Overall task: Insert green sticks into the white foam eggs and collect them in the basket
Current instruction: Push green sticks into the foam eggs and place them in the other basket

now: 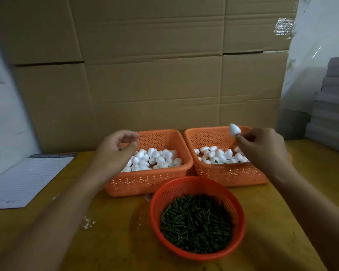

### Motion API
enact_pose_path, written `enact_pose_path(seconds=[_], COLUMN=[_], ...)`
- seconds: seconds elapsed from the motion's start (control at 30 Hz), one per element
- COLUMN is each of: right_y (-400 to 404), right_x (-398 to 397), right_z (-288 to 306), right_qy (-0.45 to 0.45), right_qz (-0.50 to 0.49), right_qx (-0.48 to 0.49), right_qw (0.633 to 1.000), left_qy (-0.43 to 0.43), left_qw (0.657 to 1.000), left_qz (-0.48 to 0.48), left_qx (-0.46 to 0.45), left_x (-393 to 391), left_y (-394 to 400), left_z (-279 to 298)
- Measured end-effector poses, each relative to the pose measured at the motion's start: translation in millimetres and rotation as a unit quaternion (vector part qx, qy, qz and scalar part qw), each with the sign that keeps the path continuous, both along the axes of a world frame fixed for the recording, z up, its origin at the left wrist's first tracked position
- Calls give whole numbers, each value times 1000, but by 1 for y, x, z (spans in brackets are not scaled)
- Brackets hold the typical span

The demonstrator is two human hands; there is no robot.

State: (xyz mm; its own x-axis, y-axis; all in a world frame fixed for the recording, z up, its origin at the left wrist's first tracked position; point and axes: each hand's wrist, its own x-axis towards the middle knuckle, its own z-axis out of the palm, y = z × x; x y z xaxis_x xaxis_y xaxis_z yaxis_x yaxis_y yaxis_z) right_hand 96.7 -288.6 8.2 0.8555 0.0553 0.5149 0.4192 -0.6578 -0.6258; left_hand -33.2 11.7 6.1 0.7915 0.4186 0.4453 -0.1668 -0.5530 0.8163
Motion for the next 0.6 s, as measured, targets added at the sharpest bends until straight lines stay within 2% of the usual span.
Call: enact_pose_path(seconds=[0.1, 0.17, 0.27, 0.33, 0.4, 0.5, 0.6], right_y=[-2, 7, 26, 36, 43, 49, 52], right_x=[-1, -11, -29, -44, -55, -61, -63], right_z=[-2, -4, -4, -3, -7, -16, -17], right_qy=[-13, -36, -9, 25, 22, 13, 41], right_qz=[-58, -56, 89, 218, 312, 334, 373], right_qx=[-93, -159, -209, -244, -280, -282, -277], right_qw=[994, 985, 974, 945, 908, 899, 885], left_qy=[29, 51, 90, 101, 115, 158, 208], left_qw=[998, 993, 982, 978, 975, 966, 950], left_qz=[17, 30, 45, 45, 43, 33, 19], left_qx=[50, 102, 160, 176, 187, 203, 233], left_x=[3, 6, 7, 9, 12, 19, 30], left_y=[6, 9, 14, 17, 20, 26, 34], left_z=[-5, -8, -11, -14, -18, -21, -15])
